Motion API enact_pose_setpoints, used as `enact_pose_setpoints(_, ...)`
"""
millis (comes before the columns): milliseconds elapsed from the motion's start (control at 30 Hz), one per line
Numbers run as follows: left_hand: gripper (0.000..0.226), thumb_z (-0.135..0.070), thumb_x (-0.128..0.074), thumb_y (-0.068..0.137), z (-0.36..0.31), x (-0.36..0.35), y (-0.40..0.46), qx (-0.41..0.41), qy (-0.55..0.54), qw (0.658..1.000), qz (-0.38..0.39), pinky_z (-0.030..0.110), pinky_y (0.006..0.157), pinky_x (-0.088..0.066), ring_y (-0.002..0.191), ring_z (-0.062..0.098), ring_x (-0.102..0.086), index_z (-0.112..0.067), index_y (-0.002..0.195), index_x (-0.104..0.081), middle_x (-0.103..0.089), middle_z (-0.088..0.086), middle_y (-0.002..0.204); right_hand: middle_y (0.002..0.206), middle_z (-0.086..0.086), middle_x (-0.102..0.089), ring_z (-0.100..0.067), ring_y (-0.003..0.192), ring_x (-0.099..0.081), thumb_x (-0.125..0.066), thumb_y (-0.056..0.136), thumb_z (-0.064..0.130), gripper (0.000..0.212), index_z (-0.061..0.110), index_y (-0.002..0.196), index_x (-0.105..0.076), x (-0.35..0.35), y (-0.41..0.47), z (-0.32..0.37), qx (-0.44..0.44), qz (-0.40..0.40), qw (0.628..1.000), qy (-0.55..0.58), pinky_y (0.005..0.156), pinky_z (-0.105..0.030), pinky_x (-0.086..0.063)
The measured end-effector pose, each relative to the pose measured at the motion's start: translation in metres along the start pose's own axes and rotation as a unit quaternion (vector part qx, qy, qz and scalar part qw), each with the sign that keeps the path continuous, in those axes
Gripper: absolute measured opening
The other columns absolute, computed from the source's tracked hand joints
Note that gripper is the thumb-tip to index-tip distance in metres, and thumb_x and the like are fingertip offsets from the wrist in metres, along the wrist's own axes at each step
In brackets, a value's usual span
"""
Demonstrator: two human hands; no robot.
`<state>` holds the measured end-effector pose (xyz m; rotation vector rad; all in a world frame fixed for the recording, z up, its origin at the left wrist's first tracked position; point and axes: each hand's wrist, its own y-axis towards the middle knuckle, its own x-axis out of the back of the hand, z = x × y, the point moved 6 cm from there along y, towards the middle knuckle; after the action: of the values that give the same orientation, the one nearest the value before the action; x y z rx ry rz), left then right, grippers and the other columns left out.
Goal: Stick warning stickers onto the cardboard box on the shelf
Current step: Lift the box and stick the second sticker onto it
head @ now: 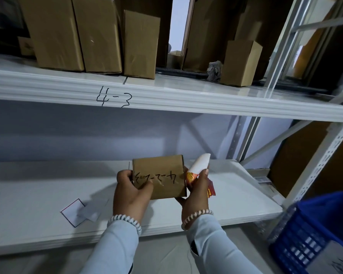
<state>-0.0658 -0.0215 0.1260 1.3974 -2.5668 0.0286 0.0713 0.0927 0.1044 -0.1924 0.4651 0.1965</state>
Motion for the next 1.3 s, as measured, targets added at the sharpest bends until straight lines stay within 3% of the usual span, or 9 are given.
enact_pose_setpoints(100, 0.083, -0.035, -0.072, 0.079, 0.004, -0.008, -0.001, 0.029, -0.012, 0.997, 0.074, 0.03, 0.09, -0.044, 0.103, 0.021, -0.055, -0.042, 0.143, -0.02, -0.05, -0.005, 0.127, 0.145, 0.0, -0.048, -0.019, 0.123, -0.056, -0.051, 0.064, 0.077, 0.08, 0.053, 0.139, -0.035, -0.013, -0.006, 0.008, 0.055, 0.044, 0.997, -0.02, 0.104, -0.049, -0.045)
enact_pose_setpoints(233, 0.096, -0.078, -0.064, 0.046, 0.015, -0.012, -0.005, 0.14, -0.007, 0.987, 0.078, 0.052, 0.098, -0.047, 0.117, 0.033, -0.048, -0.049, 0.131, -0.029, -0.042, 0.003, 0.13, 0.152, 0.0, -0.037, -0.025, 0.135, -0.044, -0.052, 0.064, 0.082, 0.064, 0.076, 0.124, -0.028, -0.03, -0.018, 0.005, 0.138, 0.105, 0.977, -0.126, 0.111, -0.051, -0.037)
enact_pose_setpoints(367, 0.074, -0.065, -0.07, 0.057, 0.031, -0.005, 0.001, 0.182, -0.001, 0.983, 0.019, 0.045, 0.094, -0.046, 0.104, 0.032, -0.047, -0.031, 0.115, -0.04, -0.047, 0.01, 0.121, 0.137, 0.01, -0.04, -0.016, 0.135, -0.037, -0.031, 0.074, 0.077, 0.065, 0.069, 0.135, -0.013, -0.038, -0.034, -0.001, 0.183, 0.144, 0.941, -0.247, 0.114, -0.043, -0.031)
enact_pose_setpoints(500, 0.07, -0.048, -0.067, 0.063, 0.047, -0.002, 0.014, 0.228, -0.008, 0.974, -0.017, 0.046, 0.096, -0.045, 0.119, 0.038, -0.049, -0.023, 0.122, -0.04, -0.051, 0.016, 0.126, 0.118, 0.03, -0.044, -0.011, 0.124, -0.036, -0.024, 0.075, 0.063, 0.071, 0.051, 0.143, -0.004, -0.047, -0.048, 0.005, 0.232, 0.172, 0.896, -0.338, 0.103, -0.024, -0.028)
enact_pose_setpoints(733, 0.057, -0.053, -0.062, 0.058, 0.073, 0.004, 0.03, 0.254, -0.061, 0.965, -0.004, 0.054, 0.095, -0.048, 0.115, 0.038, -0.052, -0.037, 0.105, -0.034, -0.052, 0.012, 0.122, 0.131, 0.007, -0.058, -0.012, 0.127, -0.043, -0.036, 0.08, 0.06, 0.076, 0.047, 0.149, -0.005, -0.053, -0.05, 0.0, 0.237, 0.214, 0.867, -0.381, 0.108, -0.034, -0.035)
enact_pose_setpoints(900, 0.069, -0.073, -0.066, 0.045, 0.095, 0.01, 0.036, 0.274, -0.117, 0.954, 0.027, 0.059, 0.089, -0.048, 0.114, 0.034, -0.056, -0.051, 0.105, -0.042, -0.057, 0.0, 0.121, 0.111, 0.025, -0.059, 0.015, 0.099, -0.056, -0.053, 0.09, 0.042, 0.055, 0.038, 0.143, -0.037, -0.052, -0.042, 0.016, 0.212, 0.218, 0.89, -0.341, 0.085, -0.008, -0.046)
enact_pose_setpoints(1000, 0.071, -0.07, -0.07, 0.048, 0.063, 0.017, 0.013, 0.284, -0.134, 0.946, 0.076, 0.06, 0.085, -0.047, 0.108, 0.034, -0.055, -0.046, 0.108, -0.039, -0.054, 0.002, 0.118, 0.115, 0.003, -0.058, -0.004, 0.1, -0.06, -0.05, 0.093, 0.041, 0.031, 0.03, 0.12, -0.061, -0.031, -0.026, 0.037, 0.229, 0.081, 0.917, -0.317, 0.084, -0.018, -0.05)
enact_pose_setpoints(1133, 0.049, -0.052, -0.064, 0.077, 0.062, 0.017, 0.016, 0.264, -0.175, 0.94, 0.125, 0.05, 0.079, -0.046, 0.094, 0.028, -0.051, -0.033, 0.115, -0.041, -0.053, 0.007, 0.114, 0.1, -0.003, -0.066, -0.027, 0.093, -0.06, -0.044, 0.09, 0.043, 0.036, 0.021, 0.096, -0.072, -0.009, -0.012, 0.051, 0.361, -0.011, 0.822, -0.441, 0.082, -0.026, -0.041)
enact_pose_setpoints(1300, 0.047, -0.051, -0.062, 0.079, 0.067, 0.012, 0.014, 0.268, -0.177, 0.935, 0.153, 0.052, 0.077, -0.044, 0.096, 0.03, -0.052, -0.032, 0.118, -0.042, -0.054, 0.008, 0.117, 0.1, 0.006, -0.073, -0.03, 0.092, -0.058, -0.041, 0.091, 0.044, 0.037, 0.026, 0.094, -0.073, -0.007, -0.016, 0.053, 0.428, -0.025, 0.718, -0.549, 0.079, -0.033, -0.045)
